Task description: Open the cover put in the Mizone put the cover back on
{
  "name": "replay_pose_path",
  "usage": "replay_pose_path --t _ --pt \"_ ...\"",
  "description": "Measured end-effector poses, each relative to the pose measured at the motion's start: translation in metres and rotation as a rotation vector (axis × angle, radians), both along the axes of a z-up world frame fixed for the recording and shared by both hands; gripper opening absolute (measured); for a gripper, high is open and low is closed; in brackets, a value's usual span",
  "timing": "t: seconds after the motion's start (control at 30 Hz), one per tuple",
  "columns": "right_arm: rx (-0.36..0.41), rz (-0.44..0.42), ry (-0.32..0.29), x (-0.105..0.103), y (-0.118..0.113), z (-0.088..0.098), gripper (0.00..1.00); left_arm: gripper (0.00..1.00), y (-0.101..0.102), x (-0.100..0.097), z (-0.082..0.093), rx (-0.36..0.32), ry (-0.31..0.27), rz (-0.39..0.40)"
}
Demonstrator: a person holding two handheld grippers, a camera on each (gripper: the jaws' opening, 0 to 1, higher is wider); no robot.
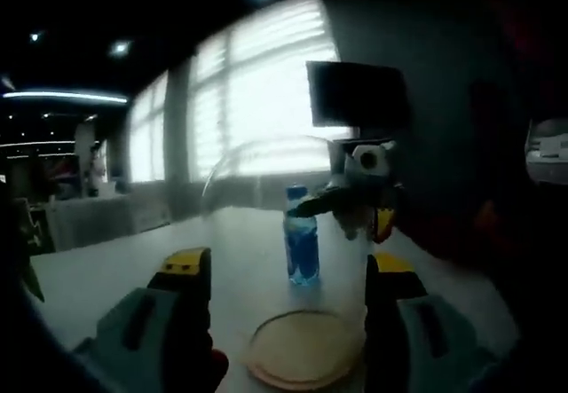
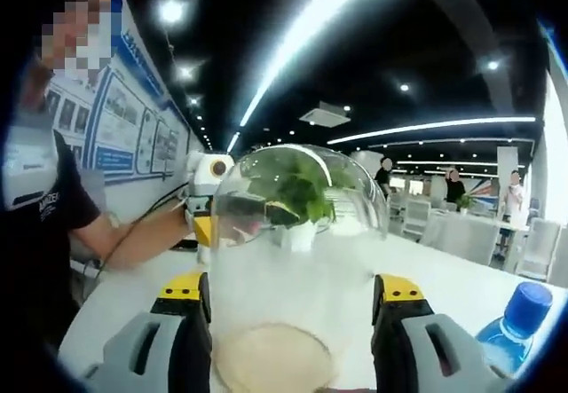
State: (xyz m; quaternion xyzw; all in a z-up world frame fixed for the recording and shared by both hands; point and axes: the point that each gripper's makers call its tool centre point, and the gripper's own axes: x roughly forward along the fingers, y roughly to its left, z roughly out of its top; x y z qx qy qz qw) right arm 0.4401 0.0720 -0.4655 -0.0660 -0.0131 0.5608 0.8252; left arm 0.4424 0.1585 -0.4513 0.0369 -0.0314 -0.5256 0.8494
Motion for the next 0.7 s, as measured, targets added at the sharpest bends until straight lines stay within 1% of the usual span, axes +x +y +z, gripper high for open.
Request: replay_pose_path --t 0.13,0.23,0.4,0.5,0.6,0.67,0.7 --pt "-0.007 0.005 0.016 0.002 0.000 -0.004 0.65 0.56 -0.001 0.000 0.000 0.017 0.002 -0.003" --pt "0.001 0.015 0.028 0.004 0.003 -0.005 0.67 0.57 -0.001 0.001 -0.002 0.011 0.014 -0.011" --pt "-0.002 0.034 0.046 0.006 0.008 -0.011 0.70 0.58 -0.002 0.004 -0.006 -0.028 0.061 -0.034" --pt "0.007 0.040 0.059 0.006 0.008 -0.012 0.71 0.61 -0.006 0.006 -0.008 -0.043 0.075 -0.048" --pt "0.031 0.049 0.070 0.007 0.009 -0.011 0.72 0.63 -0.008 0.007 -0.009 -0.055 0.095 -0.060" --pt "0.051 0.056 0.083 0.008 0.011 -0.011 0.73 0.64 -0.008 0.007 -0.009 -0.059 0.095 -0.063" --pt "0.062 0.060 0.091 0.008 0.011 -0.010 0.73 0.65 -0.008 0.007 -0.009 -0.074 0.103 -0.071"
